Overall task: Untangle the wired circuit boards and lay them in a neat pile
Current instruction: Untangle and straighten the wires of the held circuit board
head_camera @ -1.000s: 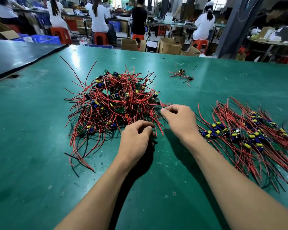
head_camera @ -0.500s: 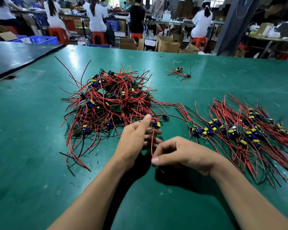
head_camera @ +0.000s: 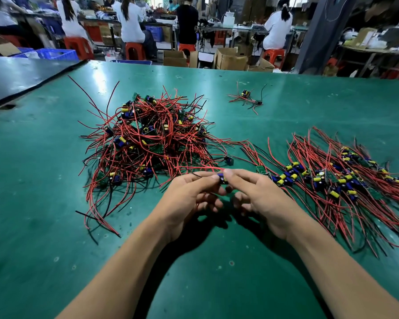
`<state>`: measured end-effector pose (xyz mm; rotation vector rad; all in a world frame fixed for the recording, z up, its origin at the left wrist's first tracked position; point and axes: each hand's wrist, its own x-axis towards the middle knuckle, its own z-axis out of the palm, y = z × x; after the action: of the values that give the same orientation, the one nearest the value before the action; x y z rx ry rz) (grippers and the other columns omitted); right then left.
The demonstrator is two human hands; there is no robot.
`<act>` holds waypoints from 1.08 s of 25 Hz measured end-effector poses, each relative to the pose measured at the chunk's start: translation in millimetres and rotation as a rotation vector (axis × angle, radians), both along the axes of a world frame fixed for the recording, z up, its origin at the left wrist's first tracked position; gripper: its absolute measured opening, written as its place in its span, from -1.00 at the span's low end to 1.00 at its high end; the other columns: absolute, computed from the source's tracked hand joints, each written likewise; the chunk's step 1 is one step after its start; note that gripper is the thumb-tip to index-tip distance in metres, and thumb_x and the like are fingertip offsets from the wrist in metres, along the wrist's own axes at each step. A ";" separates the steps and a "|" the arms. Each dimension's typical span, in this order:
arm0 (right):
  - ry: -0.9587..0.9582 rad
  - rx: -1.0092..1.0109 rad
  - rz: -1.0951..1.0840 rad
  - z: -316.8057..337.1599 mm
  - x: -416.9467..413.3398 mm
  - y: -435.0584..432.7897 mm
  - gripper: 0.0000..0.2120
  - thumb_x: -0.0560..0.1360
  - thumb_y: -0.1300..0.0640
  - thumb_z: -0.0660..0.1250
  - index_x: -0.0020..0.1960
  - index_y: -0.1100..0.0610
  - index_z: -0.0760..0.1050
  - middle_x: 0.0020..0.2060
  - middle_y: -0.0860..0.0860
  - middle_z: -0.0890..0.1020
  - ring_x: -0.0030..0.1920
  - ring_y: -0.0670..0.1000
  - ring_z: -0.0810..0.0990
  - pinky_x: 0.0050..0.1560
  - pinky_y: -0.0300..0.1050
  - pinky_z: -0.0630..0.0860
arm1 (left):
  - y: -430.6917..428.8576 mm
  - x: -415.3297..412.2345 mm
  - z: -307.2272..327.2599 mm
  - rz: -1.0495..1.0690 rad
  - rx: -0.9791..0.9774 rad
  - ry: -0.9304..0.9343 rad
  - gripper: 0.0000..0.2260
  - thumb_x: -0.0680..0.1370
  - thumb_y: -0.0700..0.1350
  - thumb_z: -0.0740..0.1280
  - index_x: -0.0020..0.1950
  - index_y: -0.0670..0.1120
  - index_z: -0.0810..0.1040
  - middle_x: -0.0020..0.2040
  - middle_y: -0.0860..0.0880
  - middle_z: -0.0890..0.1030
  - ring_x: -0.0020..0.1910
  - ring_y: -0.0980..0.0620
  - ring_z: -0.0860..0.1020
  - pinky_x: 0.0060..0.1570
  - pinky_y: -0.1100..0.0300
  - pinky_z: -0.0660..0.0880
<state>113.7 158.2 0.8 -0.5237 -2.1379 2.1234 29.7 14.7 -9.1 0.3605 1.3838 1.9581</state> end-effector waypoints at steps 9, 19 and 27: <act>0.114 -0.121 -0.084 -3.1 1.2 4.1 -0.84 0.33 0.09 0.53 -0.09 0.03 0.72 -0.13 0.03 0.70 -0.11 0.03 0.59 -0.10 -0.07 0.49 | -0.1 2.8 -0.8 -0.031 -0.050 0.042 -0.88 0.58 -0.27 0.29 -0.02 -0.21 0.64 -0.22 -0.21 0.67 -0.45 -0.03 0.58 -0.44 0.23 0.55; 0.225 -0.363 -0.255 6.0 -2.3 1.1 -0.84 0.33 0.10 0.48 -0.11 0.10 0.62 -0.31 0.02 0.69 -0.38 -0.08 0.63 -0.37 -0.25 0.56 | -7.1 0.4 2.4 -0.233 0.202 -0.218 -0.69 0.39 -0.38 0.32 0.00 -0.12 0.73 0.05 -0.22 0.69 -0.07 -0.13 0.70 -0.10 0.08 0.64; 0.225 -0.028 -0.116 -0.2 -0.3 -4.1 -0.84 0.27 -0.04 0.54 -0.18 -0.01 0.71 -0.28 0.02 0.68 -0.29 -0.06 0.58 -0.23 -0.15 0.51 | 3.3 7.4 -2.4 -0.190 -0.028 -0.054 -0.73 0.34 -0.04 0.47 -0.09 -0.19 0.60 -0.23 -0.14 0.68 -0.33 -0.06 0.67 -0.26 0.12 0.62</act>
<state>113.4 154.1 0.6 -0.3806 -1.9133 2.0443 37.0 18.0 -11.5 0.4075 1.2922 1.7798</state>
